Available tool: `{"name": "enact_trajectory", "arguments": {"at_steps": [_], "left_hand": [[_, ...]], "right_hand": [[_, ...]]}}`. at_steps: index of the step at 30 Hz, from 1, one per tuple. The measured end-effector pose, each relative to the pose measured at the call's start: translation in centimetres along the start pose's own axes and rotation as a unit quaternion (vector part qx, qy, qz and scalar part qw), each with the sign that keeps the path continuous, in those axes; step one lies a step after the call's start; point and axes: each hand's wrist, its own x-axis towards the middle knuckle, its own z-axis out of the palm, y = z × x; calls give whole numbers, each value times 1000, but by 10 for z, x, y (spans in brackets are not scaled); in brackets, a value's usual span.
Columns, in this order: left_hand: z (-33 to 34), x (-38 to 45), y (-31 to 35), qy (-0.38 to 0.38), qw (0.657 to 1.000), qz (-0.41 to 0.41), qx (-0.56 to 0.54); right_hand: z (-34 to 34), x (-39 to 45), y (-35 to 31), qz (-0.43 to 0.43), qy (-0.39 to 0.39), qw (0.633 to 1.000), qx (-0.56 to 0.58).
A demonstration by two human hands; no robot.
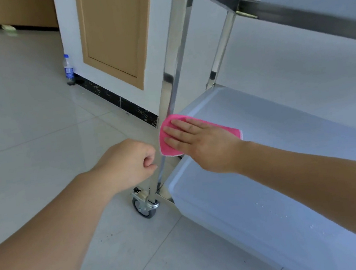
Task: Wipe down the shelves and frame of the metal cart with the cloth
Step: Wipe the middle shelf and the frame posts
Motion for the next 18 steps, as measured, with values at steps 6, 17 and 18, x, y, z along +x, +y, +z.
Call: {"name": "enact_trajectory", "arguments": {"at_steps": [6,17,18], "left_hand": [[0,-15,-16,-36,999,-9,10],[32,-8,8,-101,993,58,-4],[37,-6,13,-107,992,67,-2]], "right_hand": [[4,43,-16,17,-10,977,-211],[14,3,-19,46,-36,969,-242],[14,-5,-19,47,-38,969,-238]]}}
